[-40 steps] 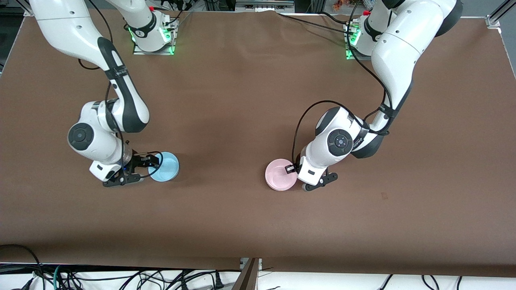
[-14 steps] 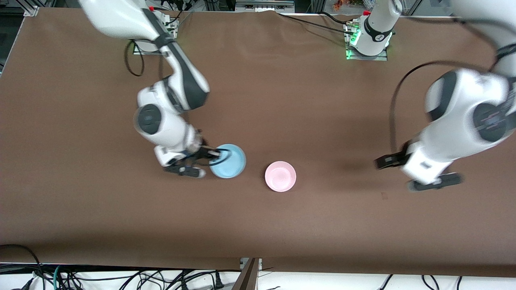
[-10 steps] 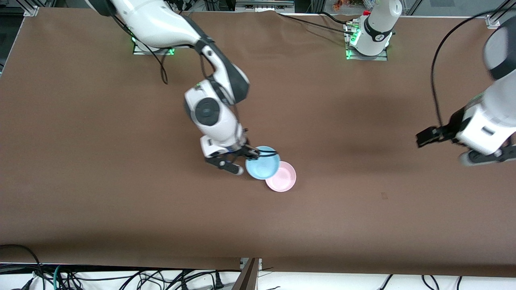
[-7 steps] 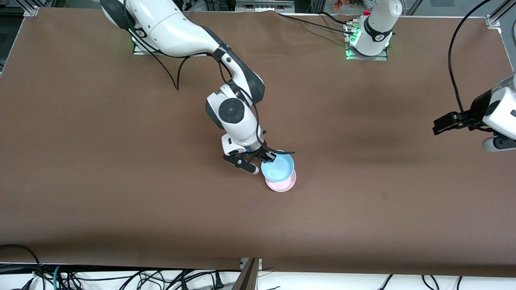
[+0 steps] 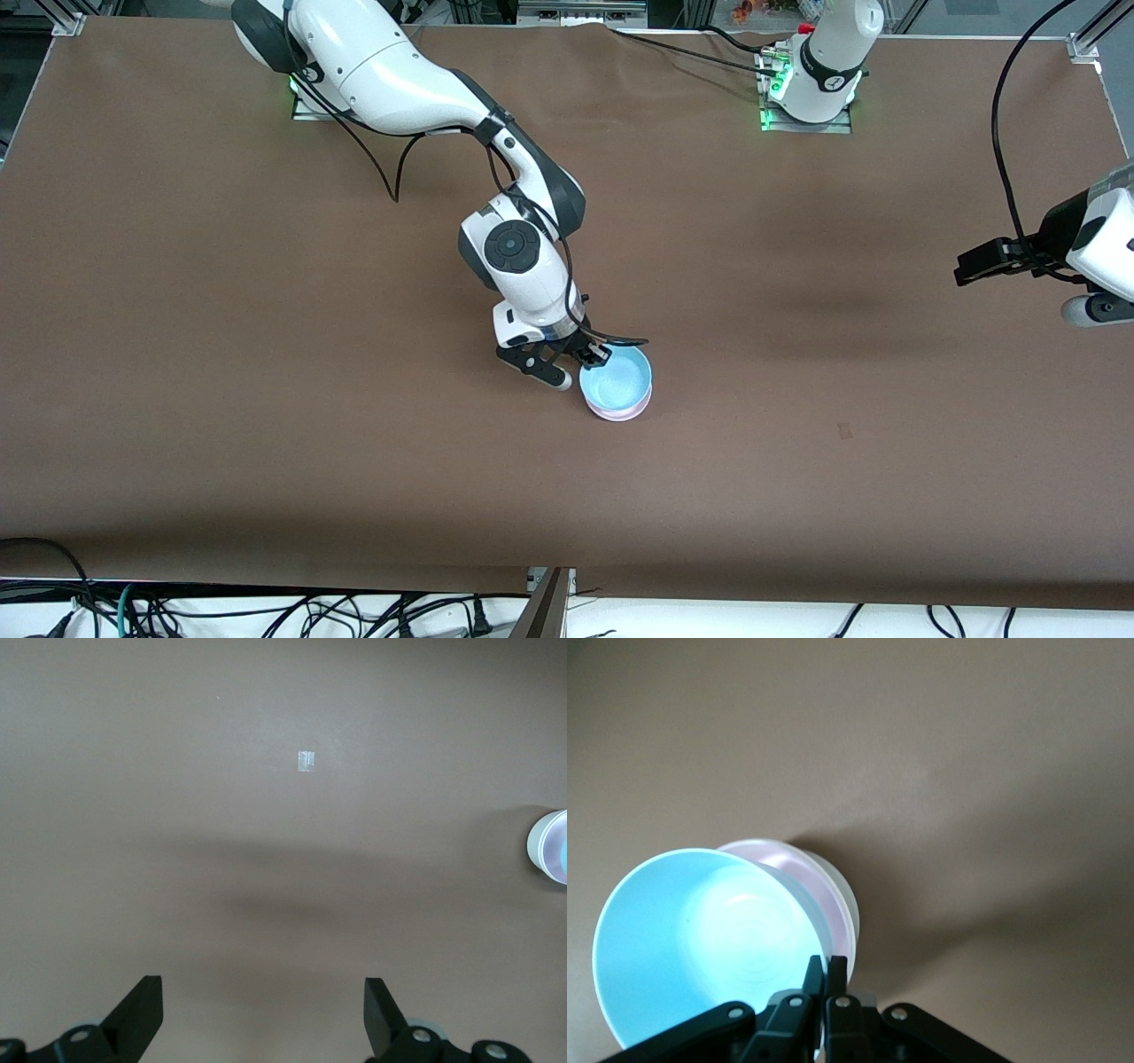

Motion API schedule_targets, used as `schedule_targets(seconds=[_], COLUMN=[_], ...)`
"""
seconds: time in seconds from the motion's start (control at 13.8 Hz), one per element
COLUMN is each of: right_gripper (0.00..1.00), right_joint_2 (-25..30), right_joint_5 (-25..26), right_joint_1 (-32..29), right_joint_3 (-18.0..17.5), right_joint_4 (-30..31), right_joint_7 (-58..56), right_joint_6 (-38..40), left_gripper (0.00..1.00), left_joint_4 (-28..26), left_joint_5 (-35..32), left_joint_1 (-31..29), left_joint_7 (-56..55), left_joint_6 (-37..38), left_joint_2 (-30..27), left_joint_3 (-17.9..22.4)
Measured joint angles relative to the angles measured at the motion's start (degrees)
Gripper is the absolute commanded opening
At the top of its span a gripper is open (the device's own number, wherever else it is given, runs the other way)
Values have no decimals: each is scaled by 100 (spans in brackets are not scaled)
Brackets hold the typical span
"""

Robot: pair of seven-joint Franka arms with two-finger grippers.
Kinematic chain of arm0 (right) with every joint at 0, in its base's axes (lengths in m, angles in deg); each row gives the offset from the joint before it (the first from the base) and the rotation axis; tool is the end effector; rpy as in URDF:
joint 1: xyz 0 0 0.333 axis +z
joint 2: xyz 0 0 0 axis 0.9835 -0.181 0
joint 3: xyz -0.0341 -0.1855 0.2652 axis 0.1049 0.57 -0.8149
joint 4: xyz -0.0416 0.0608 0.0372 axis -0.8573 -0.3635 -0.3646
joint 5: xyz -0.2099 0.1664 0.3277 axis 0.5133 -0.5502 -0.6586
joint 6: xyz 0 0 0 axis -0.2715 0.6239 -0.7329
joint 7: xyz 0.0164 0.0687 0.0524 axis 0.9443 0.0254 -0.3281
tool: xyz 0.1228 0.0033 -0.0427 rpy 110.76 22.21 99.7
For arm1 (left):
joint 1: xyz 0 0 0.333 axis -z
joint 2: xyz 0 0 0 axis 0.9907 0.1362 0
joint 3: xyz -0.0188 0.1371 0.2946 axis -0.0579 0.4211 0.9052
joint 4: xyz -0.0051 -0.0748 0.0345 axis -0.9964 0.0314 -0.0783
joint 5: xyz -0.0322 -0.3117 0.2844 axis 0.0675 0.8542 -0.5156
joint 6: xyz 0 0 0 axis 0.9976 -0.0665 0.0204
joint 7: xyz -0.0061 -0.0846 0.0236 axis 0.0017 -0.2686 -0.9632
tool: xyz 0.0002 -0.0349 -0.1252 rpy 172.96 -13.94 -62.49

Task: Stack pink and blue bowls on white bowl
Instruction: 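Lower the blue bowl into the pink bowl and open the right gripper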

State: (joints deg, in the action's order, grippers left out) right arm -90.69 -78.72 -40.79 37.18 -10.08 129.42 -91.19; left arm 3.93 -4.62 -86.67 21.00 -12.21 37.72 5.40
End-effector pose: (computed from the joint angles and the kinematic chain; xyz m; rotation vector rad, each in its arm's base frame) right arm 0.6443 0.5428 0.2260 -2.7260 0.7313 -0.1769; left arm 0.6442 -0.0005 0.5614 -3.1267 -0.2454 0.1512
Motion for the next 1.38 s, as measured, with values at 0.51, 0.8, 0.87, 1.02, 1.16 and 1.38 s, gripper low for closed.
schedule_targets(seconds=[0.51, 0.8, 0.87, 1.02, 1.16, 1.38], right_gripper=[0, 0, 0, 0, 0, 0], right_joint_2=[-149, -220, -223, -229, -238, -252], right_joint_5=[322, 328, 328, 331, 339, 420], right_joint_1=[95, 128, 128, 129, 136, 148], right_joint_3=[52, 61, 64, 64, 64, 64], right_joint_4=[-31, -51, -55, -56, -56, -56], right_joint_7=[0, 1, 1, 1, 1, 1], right_joint_6=[-259, -305, -315, -327, -330, -330], left_gripper=[100, 100, 100, 100, 100, 100], left_joint_4=[-3, -3, -3, -3, -3, -3], left_joint_5=[40, 55, 55, 56, 56, 56], left_joint_1=[-11, -11, -11, -11, -11, -11], left_joint_7=[0, 0, 0, 0, 0, 0], left_joint_6=[0, 0, 0, 0, 0, 0], left_joint_2=[4, 4, 4, 4, 4, 4], left_joint_3=[35, 39, 40, 41, 42, 43])
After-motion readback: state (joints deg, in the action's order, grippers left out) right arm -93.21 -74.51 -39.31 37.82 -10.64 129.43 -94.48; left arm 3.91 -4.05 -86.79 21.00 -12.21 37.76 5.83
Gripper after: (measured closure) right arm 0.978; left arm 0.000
